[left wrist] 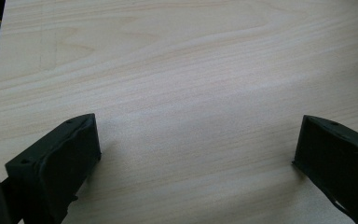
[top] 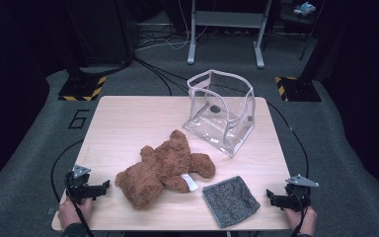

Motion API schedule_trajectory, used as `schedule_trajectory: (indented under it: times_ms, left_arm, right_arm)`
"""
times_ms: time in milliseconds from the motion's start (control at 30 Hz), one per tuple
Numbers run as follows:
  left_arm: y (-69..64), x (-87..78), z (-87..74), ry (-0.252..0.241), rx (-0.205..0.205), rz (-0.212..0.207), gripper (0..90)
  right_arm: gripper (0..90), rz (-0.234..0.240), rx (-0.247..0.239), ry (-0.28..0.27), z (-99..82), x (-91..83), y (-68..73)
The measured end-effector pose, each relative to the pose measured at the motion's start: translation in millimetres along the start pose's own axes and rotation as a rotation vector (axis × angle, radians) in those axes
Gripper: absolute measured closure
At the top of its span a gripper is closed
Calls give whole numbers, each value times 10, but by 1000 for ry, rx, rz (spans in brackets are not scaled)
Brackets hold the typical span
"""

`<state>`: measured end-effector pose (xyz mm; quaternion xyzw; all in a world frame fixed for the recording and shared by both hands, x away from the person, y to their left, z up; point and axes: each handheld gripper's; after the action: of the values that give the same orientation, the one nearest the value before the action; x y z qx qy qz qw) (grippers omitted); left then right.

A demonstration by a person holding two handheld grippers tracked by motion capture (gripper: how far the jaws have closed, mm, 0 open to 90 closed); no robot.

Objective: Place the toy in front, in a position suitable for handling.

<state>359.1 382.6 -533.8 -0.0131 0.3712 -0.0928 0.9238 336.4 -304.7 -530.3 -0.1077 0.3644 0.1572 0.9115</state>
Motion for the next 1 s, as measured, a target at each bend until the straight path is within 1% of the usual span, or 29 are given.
schedule_trajectory:
  times_ms: [133,167,200,233,267,533,633,667,733,767,833,867,900,933,967,1000]
  left_arm:
    - [1,1,1,0,0,0,0]
    - [1,1,1,0,0,0,0]
    - [0,1,1,0,0,0,0]
    - [0,1,1,0,0,0,0]
    - [0,2,1,-1,-1,0,0]
    - [1,1,2,0,-1,2,0]
    - [1,2,1,-1,0,1,0]
    - [0,1,3,3,-1,1,0]
    - [1,1,2,2,-2,1,0]
    - [1,1,3,2,-1,2,0]
    - [1,1,3,2,-1,2,0]
    - [1,1,3,2,-2,1,0]
    - [2,1,4,2,-1,2,0]
    - [3,4,4,0,-1,-1,0]
    - [2,3,3,0,-2,-1,0]
    - [2,4,3,0,-2,-1,0]
  right_arm:
    - [0,-1,-4,-1,0,3,-1]
    - [0,0,1,1,0,2,5]
    - [0,-3,-14,-6,1,7,-8]
    - [0,-3,-14,-6,0,6,-8]
    - [0,-2,-4,-1,1,3,0]
    - [0,-7,-7,-1,8,7,-6]
    - [0,-6,-14,2,10,8,-10]
    - [0,-6,0,10,19,8,-1]
    - [0,-3,-11,15,25,10,-8]
    - [0,-3,-3,19,29,10,-2]
    - [0,-2,-8,21,30,8,-4]
    - [0,-3,-1,29,38,3,12]
    - [0,0,-13,34,56,5,19]
    - [0,-4,-8,34,75,6,34]
    - [0,-17,-13,32,104,-6,55]
    - [0,-20,-18,32,145,-20,76]
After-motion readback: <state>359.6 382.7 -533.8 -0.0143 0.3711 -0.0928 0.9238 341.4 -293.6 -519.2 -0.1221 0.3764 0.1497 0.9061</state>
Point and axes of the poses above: each handheld gripper's, and its own axes: x roughly forward along the jaws, z roughly out of its top, y roughly to its left, and after that the axes turned 7 degrees about -x, right-handed
